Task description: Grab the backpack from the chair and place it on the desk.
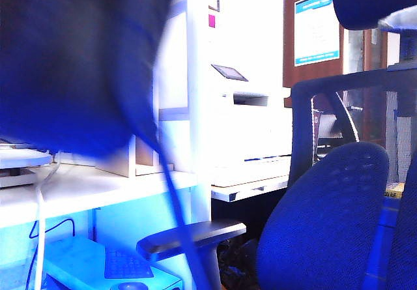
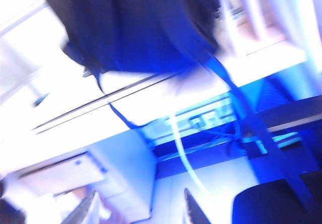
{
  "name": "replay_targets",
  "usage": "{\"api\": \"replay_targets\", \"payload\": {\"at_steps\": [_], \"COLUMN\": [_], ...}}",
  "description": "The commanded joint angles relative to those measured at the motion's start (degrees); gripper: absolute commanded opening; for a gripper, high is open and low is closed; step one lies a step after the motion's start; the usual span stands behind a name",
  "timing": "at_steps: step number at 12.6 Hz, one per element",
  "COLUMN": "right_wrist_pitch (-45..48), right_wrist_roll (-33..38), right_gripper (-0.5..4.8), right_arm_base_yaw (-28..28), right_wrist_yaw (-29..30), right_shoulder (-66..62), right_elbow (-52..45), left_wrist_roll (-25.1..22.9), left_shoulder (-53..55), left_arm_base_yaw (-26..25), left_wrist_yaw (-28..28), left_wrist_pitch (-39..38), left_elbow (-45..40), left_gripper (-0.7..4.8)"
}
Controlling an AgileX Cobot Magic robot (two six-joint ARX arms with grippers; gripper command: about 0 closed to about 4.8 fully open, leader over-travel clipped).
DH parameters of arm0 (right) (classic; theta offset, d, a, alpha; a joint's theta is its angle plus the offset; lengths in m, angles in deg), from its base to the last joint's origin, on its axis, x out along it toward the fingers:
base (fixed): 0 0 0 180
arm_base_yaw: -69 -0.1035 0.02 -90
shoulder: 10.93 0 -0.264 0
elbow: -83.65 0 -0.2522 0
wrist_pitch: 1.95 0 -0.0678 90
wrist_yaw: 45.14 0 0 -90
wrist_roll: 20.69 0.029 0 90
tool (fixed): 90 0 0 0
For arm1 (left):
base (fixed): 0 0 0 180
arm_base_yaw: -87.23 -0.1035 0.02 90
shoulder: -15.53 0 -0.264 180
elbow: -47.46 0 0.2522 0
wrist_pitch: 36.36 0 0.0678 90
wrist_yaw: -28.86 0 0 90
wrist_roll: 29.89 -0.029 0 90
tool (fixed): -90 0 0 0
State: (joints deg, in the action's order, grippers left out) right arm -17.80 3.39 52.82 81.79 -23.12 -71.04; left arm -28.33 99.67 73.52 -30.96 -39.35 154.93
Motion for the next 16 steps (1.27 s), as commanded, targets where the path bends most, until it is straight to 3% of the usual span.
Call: {"api": "replay_targets", "payload": {"at_steps": [1, 5, 6, 7, 8, 9, 10, 12, 13, 14, 15, 16], "right_wrist_pitch": [0.7, 0.6, 0.6, 0.5, 0.4, 0.0, -1.7, -3.8, -4.2, -4.1, -4.3, -4.3], "right_wrist_roll": [-1.9, -3.1, -3.1, -3.1, -3.1, -3.1, -3.1, -3.1, -3.1, -3.1, -3.1, -3.1], "right_gripper": [2.12, 2.12, 2.12, 2.12, 2.11, 2.11, 2.11, 2.11, 2.11, 2.11, 2.11, 2.11], "right_arm_base_yaw": [0.0, 0.0, 0.0, 0.0, 0.0, 0.0, 0.0, 0.0, 0.0, 0.0, 0.0, 0.0], "right_wrist_yaw": [1.0, 4.0, 4.0, 3.9, 3.9, 3.9, 3.9, 3.9, 3.9, 4.2, 4.4, 5.5], "right_shoulder": [0.0, 0.0, 0.0, 0.0, 0.0, 0.0, 0.0, 0.0, 0.0, 0.0, 0.0, 0.0], "right_elbow": [1.0, 2.2, 2.2, 2.2, 2.2, 2.2, 2.3, 2.3, 2.3, 2.4, 2.4, 2.4], "left_wrist_roll": [0.7, 2.4, 2.3, 1.6, 0.2, -0.7, -1.2, -1.2, -1.1, -0.2, 3.0, 10.3], "left_shoulder": [-1.9, 0.3, 1.2, 2.7, 4.1, 5.2, 7.4, 9.2, 9.3, 9.3, 9.1, 9.1], "left_arm_base_yaw": [-8.0, -17.4, -18.1, -18.3, -18.8, -19.4, -21.2, -24.0, -25.5, -28.2, -29.4, -30.8], "left_wrist_yaw": [-6.0, -6.6, -9.2, -17.6, -22.2, -23.1, -24.0, -25.7, -26.4, -26.5, -26.4, -26.0], "left_wrist_pitch": [9.4, 10.1, 9.3, 8.3, 8.7, 9.6, 9.9, 9.0, 8.9, 10.0, 10.9, 11.8], "left_elbow": [6.3, 6.3, 6.3, 6.1, 6.1, 6.1, 6.1, 6.1, 6.1, 6.2, 6.2, 6.2], "left_gripper": [-0.06, -0.05, -0.05, 0.00, 1.11, 2.10, 2.67, 2.92, 3.52, 4.61, 4.67, 4.67]}}
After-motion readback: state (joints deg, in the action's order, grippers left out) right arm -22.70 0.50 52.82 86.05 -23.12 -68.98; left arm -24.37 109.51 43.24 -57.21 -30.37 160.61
